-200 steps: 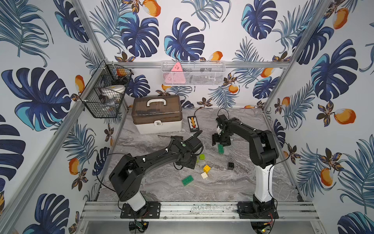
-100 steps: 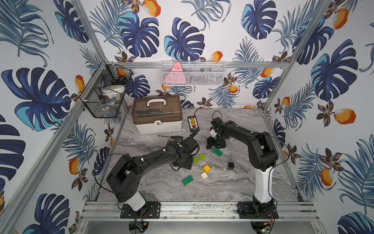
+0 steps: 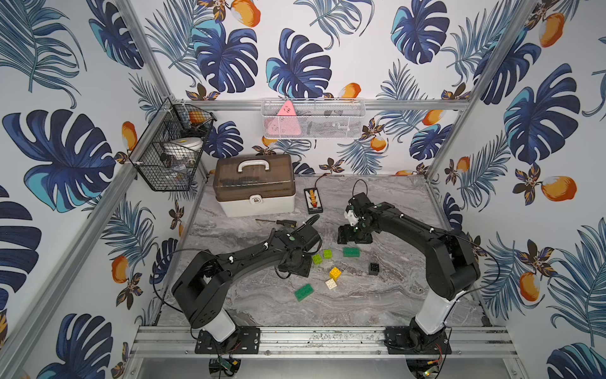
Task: Assemble a giraffe with lego
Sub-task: Pick up the lego brick from the center of the board.
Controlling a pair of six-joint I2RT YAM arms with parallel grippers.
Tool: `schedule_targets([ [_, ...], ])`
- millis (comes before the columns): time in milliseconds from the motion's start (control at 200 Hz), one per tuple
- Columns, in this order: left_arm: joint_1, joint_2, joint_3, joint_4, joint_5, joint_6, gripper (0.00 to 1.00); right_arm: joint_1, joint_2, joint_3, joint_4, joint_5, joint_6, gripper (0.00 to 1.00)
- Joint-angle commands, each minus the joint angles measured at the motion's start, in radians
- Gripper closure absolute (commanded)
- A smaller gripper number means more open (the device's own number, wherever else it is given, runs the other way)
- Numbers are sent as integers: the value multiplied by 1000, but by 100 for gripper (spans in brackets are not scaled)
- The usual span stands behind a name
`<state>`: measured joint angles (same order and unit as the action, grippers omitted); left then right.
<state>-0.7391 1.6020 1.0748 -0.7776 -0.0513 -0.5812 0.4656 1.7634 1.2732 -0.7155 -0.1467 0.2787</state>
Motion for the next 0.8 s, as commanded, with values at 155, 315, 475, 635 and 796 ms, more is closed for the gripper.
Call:
schedule_targets([
  [155, 2, -3, 4, 29, 10, -2, 36, 28, 64, 47, -82, 103, 198, 13],
  [315, 2, -26, -9, 36, 13, 12, 36, 33, 125, 122, -155, 153, 190, 11],
  [475, 2, -36, -21, 44, 11, 25, 36, 44, 131, 98, -172, 179, 196, 11],
  [635, 4, -28, -17, 51, 13, 38, 36, 57, 137, 71, -166, 193, 213, 10],
  [796, 4, -24, -15, 52, 16, 44, 36, 75, 169, 86, -164, 186, 227, 10],
])
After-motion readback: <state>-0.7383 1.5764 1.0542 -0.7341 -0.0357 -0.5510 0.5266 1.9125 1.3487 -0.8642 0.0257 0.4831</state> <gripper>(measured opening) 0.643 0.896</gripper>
